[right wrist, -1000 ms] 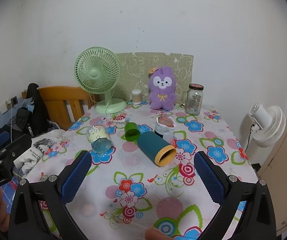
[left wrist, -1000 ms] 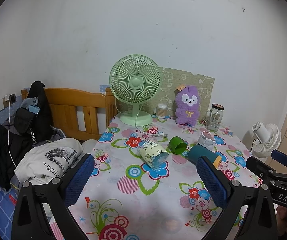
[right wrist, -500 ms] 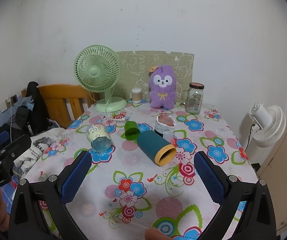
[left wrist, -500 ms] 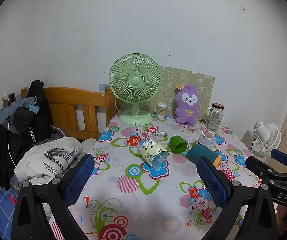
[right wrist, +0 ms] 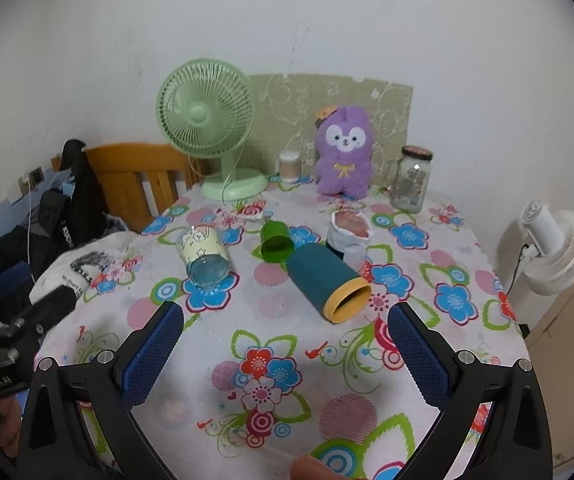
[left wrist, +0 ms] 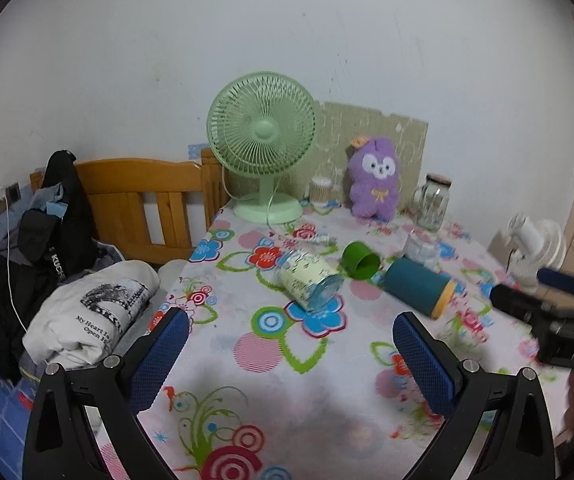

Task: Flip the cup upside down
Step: 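Move the right gripper down toward the small green cup, then close the right gripper around the green cup, then lift the green cup with the right gripper and carry it across the table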

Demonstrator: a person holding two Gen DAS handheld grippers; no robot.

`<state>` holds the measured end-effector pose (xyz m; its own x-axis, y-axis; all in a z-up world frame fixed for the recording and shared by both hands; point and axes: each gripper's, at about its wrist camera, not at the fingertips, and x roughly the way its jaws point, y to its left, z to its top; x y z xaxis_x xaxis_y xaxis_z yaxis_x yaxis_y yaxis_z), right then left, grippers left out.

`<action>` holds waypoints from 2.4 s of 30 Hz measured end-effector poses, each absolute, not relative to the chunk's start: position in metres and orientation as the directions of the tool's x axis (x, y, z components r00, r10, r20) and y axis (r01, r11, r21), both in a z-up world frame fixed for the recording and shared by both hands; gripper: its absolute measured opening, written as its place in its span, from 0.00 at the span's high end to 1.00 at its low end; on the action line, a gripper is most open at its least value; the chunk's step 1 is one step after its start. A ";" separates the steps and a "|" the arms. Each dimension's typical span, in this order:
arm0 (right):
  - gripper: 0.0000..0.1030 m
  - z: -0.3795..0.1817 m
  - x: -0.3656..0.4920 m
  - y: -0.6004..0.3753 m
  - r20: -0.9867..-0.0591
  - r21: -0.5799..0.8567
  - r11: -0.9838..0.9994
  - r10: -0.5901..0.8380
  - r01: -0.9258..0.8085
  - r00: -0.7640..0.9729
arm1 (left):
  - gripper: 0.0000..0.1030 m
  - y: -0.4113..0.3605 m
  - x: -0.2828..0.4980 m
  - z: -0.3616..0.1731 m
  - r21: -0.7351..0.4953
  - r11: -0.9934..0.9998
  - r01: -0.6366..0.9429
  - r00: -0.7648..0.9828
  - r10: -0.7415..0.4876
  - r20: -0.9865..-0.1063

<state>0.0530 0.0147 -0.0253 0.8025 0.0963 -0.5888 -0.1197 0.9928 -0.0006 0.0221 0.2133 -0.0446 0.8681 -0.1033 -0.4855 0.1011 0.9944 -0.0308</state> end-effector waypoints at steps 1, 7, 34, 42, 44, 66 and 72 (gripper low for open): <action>0.00 -0.026 0.061 0.017 -0.602 -0.019 0.992 0.090 -0.126 0.793 | 0.00 0.213 0.025 -0.047 -0.025 0.994 0.106 0.866 -0.105 -0.490; 0.00 -0.030 0.112 0.022 -0.664 -0.037 0.982 0.113 -0.184 0.739 | 0.00 0.209 0.065 -0.059 0.073 0.985 0.155 0.843 -0.094 -0.529; 0.01 -0.093 0.327 0.045 -0.892 0.145 0.919 0.281 -0.367 0.353 | 0.00 0.147 0.203 -0.091 0.402 0.769 0.497 0.772 -0.180 -0.610; 0.10 -0.112 0.350 0.046 -0.921 0.148 0.919 0.263 -0.366 0.287 | 0.00 0.135 0.227 -0.099 0.375 0.760 0.531 0.736 -0.193 -0.649; 0.10 -0.112 0.357 0.046 -0.920 0.157 0.919 0.269 -0.362 0.284 | 0.00 0.131 0.226 -0.098 0.369 0.758 0.537 0.731 -0.200 -0.652; 0.49 -0.111 0.354 0.067 -0.955 0.044 0.920 0.153 -0.390 0.253 | 0.00 0.135 0.204 -0.078 0.357 0.778 0.517 0.748 -0.208 -0.631; 0.49 -0.081 0.325 0.059 -0.935 0.037 0.925 0.165 -0.377 0.314 | 0.00 0.145 0.187 -0.071 0.323 0.803 0.500 0.755 -0.222 -0.617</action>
<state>0.3248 0.0594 -0.0806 0.3139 0.1652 -0.9350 -0.3770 0.9255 0.0370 0.1869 0.1450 -0.0708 0.7550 -0.2220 -0.6170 0.5002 0.8035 0.3229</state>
